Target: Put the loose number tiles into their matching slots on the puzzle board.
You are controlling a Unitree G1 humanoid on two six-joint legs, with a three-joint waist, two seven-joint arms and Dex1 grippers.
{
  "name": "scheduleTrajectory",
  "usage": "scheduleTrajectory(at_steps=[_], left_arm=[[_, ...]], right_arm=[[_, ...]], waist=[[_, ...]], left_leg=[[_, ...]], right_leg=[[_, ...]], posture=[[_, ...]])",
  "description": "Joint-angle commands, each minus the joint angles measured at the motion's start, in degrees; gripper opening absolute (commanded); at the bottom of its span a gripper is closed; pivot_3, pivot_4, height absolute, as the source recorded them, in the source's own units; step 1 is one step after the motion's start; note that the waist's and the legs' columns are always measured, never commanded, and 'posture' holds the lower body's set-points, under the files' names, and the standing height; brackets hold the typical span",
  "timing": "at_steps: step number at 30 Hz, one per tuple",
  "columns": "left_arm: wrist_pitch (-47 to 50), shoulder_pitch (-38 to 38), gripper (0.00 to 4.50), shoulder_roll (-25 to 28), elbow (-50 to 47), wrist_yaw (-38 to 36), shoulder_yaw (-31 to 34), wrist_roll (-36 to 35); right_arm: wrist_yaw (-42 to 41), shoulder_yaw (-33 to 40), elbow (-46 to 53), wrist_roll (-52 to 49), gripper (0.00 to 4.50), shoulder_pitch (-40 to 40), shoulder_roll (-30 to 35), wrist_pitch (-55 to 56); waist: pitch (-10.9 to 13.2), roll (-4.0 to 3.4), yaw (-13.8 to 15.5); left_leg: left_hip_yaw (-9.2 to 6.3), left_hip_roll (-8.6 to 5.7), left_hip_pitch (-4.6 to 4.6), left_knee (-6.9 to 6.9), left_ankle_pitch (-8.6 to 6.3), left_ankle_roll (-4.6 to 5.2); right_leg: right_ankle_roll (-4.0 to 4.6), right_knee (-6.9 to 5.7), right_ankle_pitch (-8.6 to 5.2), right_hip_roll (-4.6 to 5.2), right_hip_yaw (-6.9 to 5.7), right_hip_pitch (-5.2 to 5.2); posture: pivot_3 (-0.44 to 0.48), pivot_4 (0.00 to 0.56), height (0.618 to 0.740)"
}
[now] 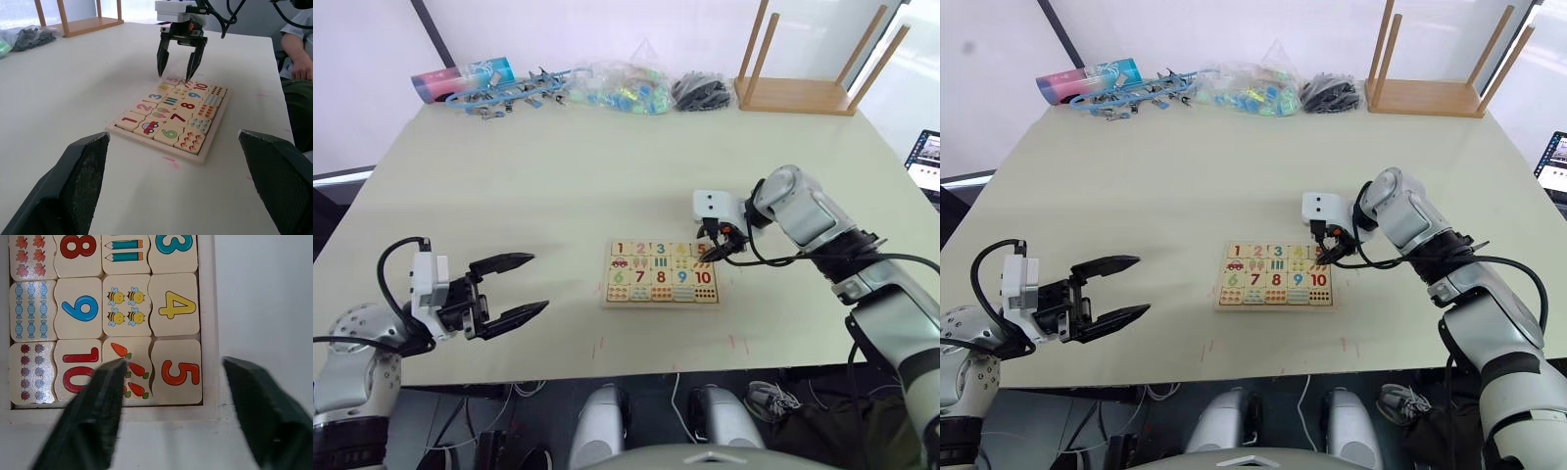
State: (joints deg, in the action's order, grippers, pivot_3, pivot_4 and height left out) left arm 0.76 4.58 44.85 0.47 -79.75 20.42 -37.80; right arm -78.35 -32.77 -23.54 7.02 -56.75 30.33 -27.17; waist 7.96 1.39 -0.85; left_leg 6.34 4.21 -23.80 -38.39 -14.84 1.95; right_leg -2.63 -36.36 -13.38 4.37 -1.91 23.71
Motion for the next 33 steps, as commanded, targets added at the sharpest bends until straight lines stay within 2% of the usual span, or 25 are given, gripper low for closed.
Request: scheduleTrajectory(at_steps=[1, 8, 14, 17, 19, 20, 23, 33], left_arm=[[-0.4, -0.4, 4.50, 0.0, -1.0, -0.1, 1.3, -0.4], [-0.4, -0.4, 4.50, -0.3, -1.3, 0.0, 1.3, -0.3], [-0.3, -0.7, 4.50, -0.4, -1.3, 0.1, 0.9, -0.3], [-0.2, -0.9, 4.50, -0.3, -1.2, 0.0, 0.8, -0.2], [-0.1, -1.0, 4.50, -0.2, -1.1, -0.1, 0.8, -0.2], [-0.1, -1.2, 4.50, -0.2, -1.0, -0.1, 0.7, -0.2], [0.0, -1.7, 4.50, -0.1, -0.6, -0.4, 0.5, -0.1], [0.4, -3.1, 4.50, 0.1, 0.1, -1.1, 0.0, 0.3]], right_arm=[[-0.3, 1.6, 0.9, 0.3, 3.62, -0.9, 0.6, 0.4], [-0.9, 2.8, 1.3, -0.5, 3.62, -1.2, 1.2, 0.2], [1.3, 8.7, 3.0, -4.6, 3.62, 1.3, 1.9, 1.4], [3.1, 11.8, 4.2, -6.3, 2.86, 3.4, 1.8, 1.7], [3.9, 13.0, 4.9, -6.9, 1.85, 4.6, 2.0, 2.5], [4.5, 13.7, 5.1, -7.3, 1.11, 5.4, 2.0, 3.3], [7.2, 16.8, 6.1, -9.1, 0.09, 8.2, 1.3, 4.4], [14.2, 22.1, 7.3, -13.4, 0.09, 18.0, -1.8, 7.9]], waist=[[0.0, 0.00, 0.0], [0.0, 0.00, 0.0], [0.0, 0.02, 0.0], [0.0, 0.01, 0.0], [0.0, 0.01, 0.0], [0.0, 0.01, 0.0], [0.0, 0.02, 0.1], [0.0, 0.03, 0.1]], left_leg=[[0.00, 0.00, 0.00, 0.00, 0.00, 0.00], [0.00, 0.00, 0.00, 0.00, 0.00, 0.00], [-0.01, 0.00, 0.00, 0.00, 0.00, 0.00], [-0.01, 0.00, 0.00, 0.00, 0.00, 0.00], [0.00, 0.00, 0.00, 0.00, 0.00, 0.00], [0.00, 0.00, 0.00, 0.00, 0.00, 0.00], [-0.02, 0.00, 0.00, 0.00, 0.00, 0.00], [0.01, 0.00, 0.03, 0.00, 0.00, 0.00]], right_leg=[[0.00, 0.00, 0.00, 0.00, 0.00, 0.00], [0.00, 0.00, 0.00, 0.00, 0.00, 0.00], [-0.01, 0.00, 0.00, 0.00, 0.00, 0.00], [-0.01, 0.01, 0.01, 0.00, 0.00, -0.01], [-0.01, 0.01, 0.01, 0.00, 0.00, -0.01], [-0.01, 0.00, 0.01, 0.00, 0.00, -0.01], [-0.01, 0.00, 0.01, 0.00, -0.01, -0.02], [-0.08, -0.01, 0.05, -0.01, 0.02, -0.03]], posture=[[0.000, 0.150, 0.738], [0.000, 0.150, 0.738], [0.000, 0.150, 0.738], [0.000, 0.150, 0.738], [0.000, 0.150, 0.738], [0.000, 0.150, 0.738], [0.000, 0.150, 0.738], [0.000, 0.150, 0.738]])
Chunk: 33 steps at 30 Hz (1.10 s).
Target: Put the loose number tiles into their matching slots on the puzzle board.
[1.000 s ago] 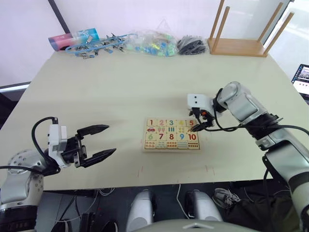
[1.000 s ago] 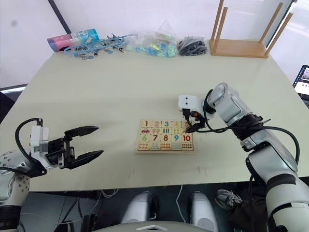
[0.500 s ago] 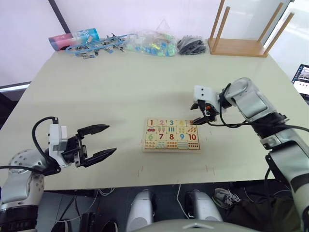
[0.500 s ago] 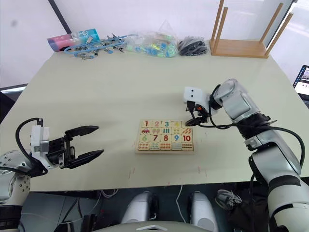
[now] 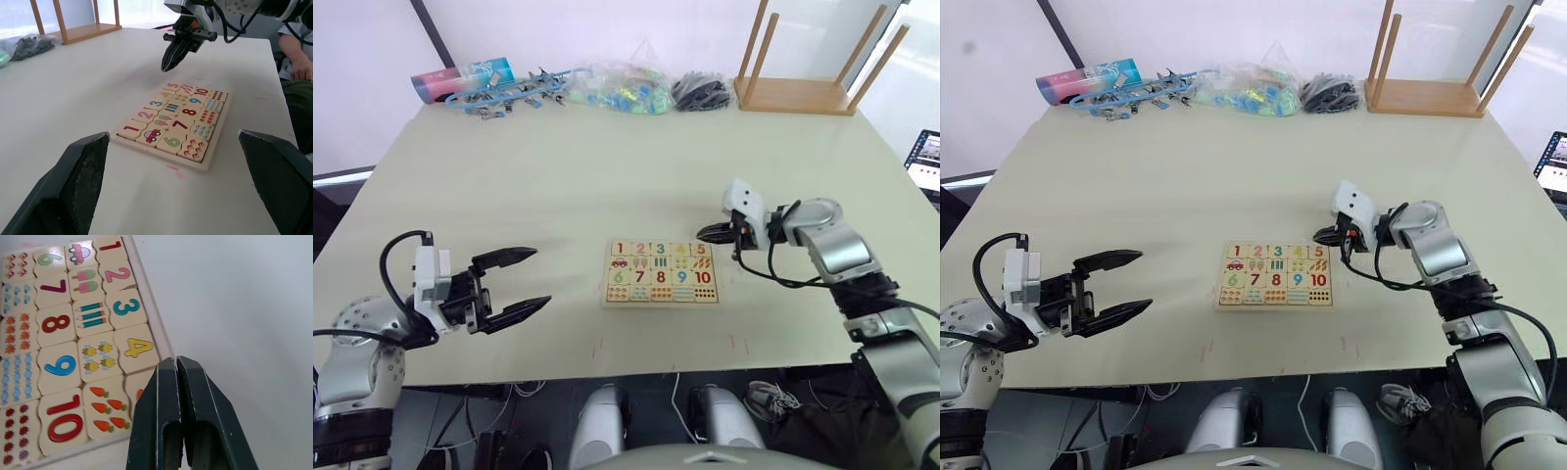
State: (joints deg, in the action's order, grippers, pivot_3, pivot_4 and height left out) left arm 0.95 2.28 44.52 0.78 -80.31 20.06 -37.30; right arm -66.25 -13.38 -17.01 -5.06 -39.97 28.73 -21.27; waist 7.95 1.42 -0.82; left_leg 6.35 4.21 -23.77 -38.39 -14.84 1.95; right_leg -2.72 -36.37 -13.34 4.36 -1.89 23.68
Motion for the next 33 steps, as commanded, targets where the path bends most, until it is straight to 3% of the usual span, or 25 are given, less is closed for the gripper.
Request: scheduleTrajectory(at_steps=[1, 10, 16, 21, 31, 33], left_arm=[[0.2, -0.9, 4.50, 0.5, -0.2, -0.5, 0.4, -0.1], [0.1, -1.0, 4.50, 0.4, 0.1, -0.9, 0.4, 0.1], [0.0, -0.7, 4.50, 0.2, 0.2, 0.2, 0.1, 1.3], [0.5, 1.3, 4.50, -0.8, -0.3, 3.8, 0.9, 2.7], [4.5, 6.2, 4.50, -3.0, -1.7, 14.5, 3.7, 3.5], [5.4, 7.3, 4.50, -3.1, -1.9, 16.7, 4.4, 4.0]], right_arm=[[2.5, 2.8, 0.6, -1.3, 0.09, 1.7, -0.2, 2.1], [3.9, 0.3, 3.1, -0.3, 0.09, 7.4, 0.3, 0.8], [6.1, 3.1, 5.4, -2.9, 0.09, 8.3, -0.6, -0.2], [8.4, 9.0, 11.7, -7.3, 0.09, 13.0, -0.3, 3.5], [13.4, 22.0, 23.5, -13.5, 0.09, 30.1, 1.5, 10.3], [13.2, 25.5, 24.5, -15.4, 0.61, 34.9, 1.8, 12.6]], waist=[[0.0, 0.01, 0.1], [0.0, 0.03, 0.0], [0.0, 0.05, 0.0], [0.0, 0.03, 0.1], [0.0, 0.06, 0.2], [0.0, 0.06, 0.2]], left_leg=[[-0.01, 0.00, 0.00, -0.01, 0.00, 0.00], [-0.02, 0.00, 0.03, 0.00, 0.00, 0.00], [-0.07, 0.00, 0.09, -0.02, -0.02, 0.05], [-0.09, 0.00, 0.05, -0.01, -0.02, 0.04], [-0.16, 0.00, 0.07, 0.00, -0.08, 0.14], [-0.16, 0.00, 0.11, -0.01, -0.08, 0.14]], right_leg=[[0.02, 0.00, -0.01, 0.00, 0.00, -0.01], [0.02, -0.01, -0.01, -0.01, 0.01, -0.02], [0.08, -0.09, -0.05, -0.01, 0.00, -0.07], [0.06, -0.08, -0.03, -0.02, 0.00, -0.05], [0.08, -0.05, -0.05, -0.02, -0.03, -0.11], [0.08, -0.08, -0.05, -0.01, -0.02, -0.13]], posture=[[0.000, 0.150, 0.738], [0.000, 0.150, 0.738], [0.000, 0.150, 0.738], [0.000, 0.150, 0.738], [0.000, 0.150, 0.738], [0.000, 0.150, 0.738]])
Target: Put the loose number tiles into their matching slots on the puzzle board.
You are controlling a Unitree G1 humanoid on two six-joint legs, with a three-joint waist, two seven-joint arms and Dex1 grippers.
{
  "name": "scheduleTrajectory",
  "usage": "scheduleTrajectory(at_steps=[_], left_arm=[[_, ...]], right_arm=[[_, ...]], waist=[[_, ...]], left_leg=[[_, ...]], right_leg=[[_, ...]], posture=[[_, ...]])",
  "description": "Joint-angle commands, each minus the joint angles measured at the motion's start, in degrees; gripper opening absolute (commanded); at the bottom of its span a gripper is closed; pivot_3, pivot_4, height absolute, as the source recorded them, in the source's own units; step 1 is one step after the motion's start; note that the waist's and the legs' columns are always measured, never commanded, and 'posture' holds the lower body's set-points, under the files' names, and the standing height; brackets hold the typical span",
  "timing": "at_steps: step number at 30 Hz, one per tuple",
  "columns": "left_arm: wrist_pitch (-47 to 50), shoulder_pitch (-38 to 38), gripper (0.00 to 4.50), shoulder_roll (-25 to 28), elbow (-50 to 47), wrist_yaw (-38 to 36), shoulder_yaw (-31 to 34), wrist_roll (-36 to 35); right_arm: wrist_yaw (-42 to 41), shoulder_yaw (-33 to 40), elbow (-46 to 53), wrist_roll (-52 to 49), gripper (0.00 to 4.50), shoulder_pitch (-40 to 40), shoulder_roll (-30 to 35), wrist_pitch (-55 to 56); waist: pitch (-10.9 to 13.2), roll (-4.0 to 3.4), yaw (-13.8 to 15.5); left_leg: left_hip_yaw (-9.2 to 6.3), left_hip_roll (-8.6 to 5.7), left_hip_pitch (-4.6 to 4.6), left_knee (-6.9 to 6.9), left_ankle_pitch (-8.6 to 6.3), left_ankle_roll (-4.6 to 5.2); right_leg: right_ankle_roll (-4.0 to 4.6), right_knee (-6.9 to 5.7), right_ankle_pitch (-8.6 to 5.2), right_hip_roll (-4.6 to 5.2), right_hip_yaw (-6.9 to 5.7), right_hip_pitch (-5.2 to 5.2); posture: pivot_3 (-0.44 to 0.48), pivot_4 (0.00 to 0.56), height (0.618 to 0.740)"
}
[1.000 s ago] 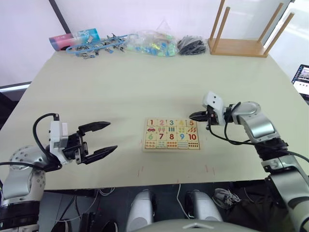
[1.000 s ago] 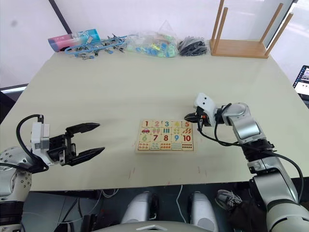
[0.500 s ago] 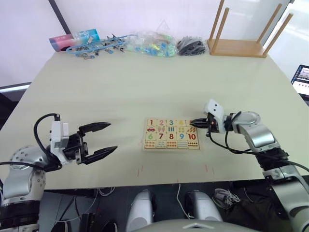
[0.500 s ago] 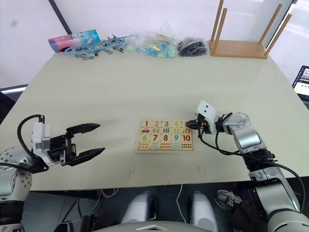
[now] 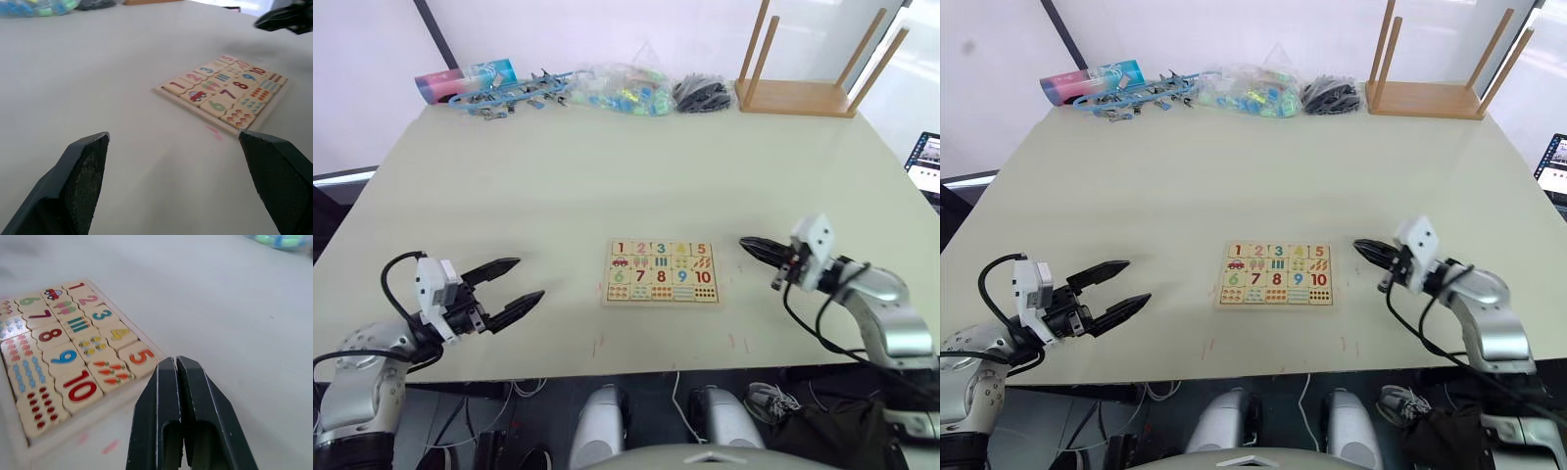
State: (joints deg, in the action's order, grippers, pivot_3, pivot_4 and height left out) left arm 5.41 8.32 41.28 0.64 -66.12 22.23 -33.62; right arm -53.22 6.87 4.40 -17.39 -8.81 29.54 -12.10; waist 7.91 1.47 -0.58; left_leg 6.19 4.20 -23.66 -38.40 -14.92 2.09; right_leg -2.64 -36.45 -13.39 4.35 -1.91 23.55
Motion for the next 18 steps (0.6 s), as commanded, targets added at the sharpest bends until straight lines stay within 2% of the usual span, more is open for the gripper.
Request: scheduleTrajectory(at_steps=[1, 4, 5, 8, 13, 18], left_arm=[[0.9, 1.7, 4.50, -0.1, -1.9, 3.1, 2.6, 0.3], [1.5, 3.5, 4.50, -0.6, -2.5, 6.0, 3.3, 1.0], [1.4, 3.8, 4.50, -0.8, -2.6, 6.5, 3.5, 1.0], [2.3, 4.4, 4.50, -1.2, -2.9, 8.8, 4.0, 1.1], [1.0, 5.5, 4.50, -1.8, -2.6, 10.4, 4.3, 2.3], [-2.6, 6.8, 4.50, -1.6, -1.5, 10.2, 4.7, 4.5]], right_arm=[[-0.3, 6.7, 3.6, -4.2, 0.99, 5.9, 1.2, 4.1], [-1.7, 10.9, 4.8, -7.2, 2.57, 12.6, 1.6, 6.1], [-1.9, 11.8, 4.8, -7.7, 2.87, 14.1, 1.7, 6.7], [-3.0, 14.7, 4.5, -9.5, 4.44, 18.5, 2.1, 8.6], [-4.8, 18.0, 3.4, -11.5, 4.44, 24.6, 2.1, 11.0], [-5.0, 18.9, 1.4, -12.0, 4.44, 26.5, 1.8, 13.0]], waist=[[0.0, 0.00, 0.0], [0.0, 0.02, 0.0], [0.0, 0.02, 0.0], [0.0, 0.01, 0.0], [0.0, 0.02, 0.1], [0.0, 0.02, 0.0]], left_leg=[[-0.01, 0.00, 0.01, 0.00, 0.00, 0.00], [-0.05, 0.00, 0.01, 0.00, 0.00, 0.01], [-0.10, 0.00, 0.00, 0.01, 0.00, 0.01], [-0.19, 0.01, 0.05, 0.00, -0.01, 0.02], [-0.26, 0.02, 0.27, 0.01, -0.01, 0.01], [-0.26, 0.08, 0.28, 0.02, -0.02, 0.01]], right_leg=[[0.00, -0.01, 0.00, 0.00, 0.00, -0.01], [0.01, -0.01, -0.01, 0.00, 0.00, -0.01], [0.01, 0.00, -0.01, 0.00, 0.00, -0.01], [0.01, -0.01, 0.00, 0.00, 0.04, -0.02], [0.01, -0.02, -0.01, 0.02, 0.07, -0.13], [0.02, -0.02, -0.01, 0.06, 0.11, -0.12]], posture=[[0.000, 0.150, 0.738], [0.000, 0.150, 0.738], [0.000, 0.150, 0.738], [0.000, 0.150, 0.738], [0.000, 0.150, 0.738], [0.000, 0.150, 0.738]])
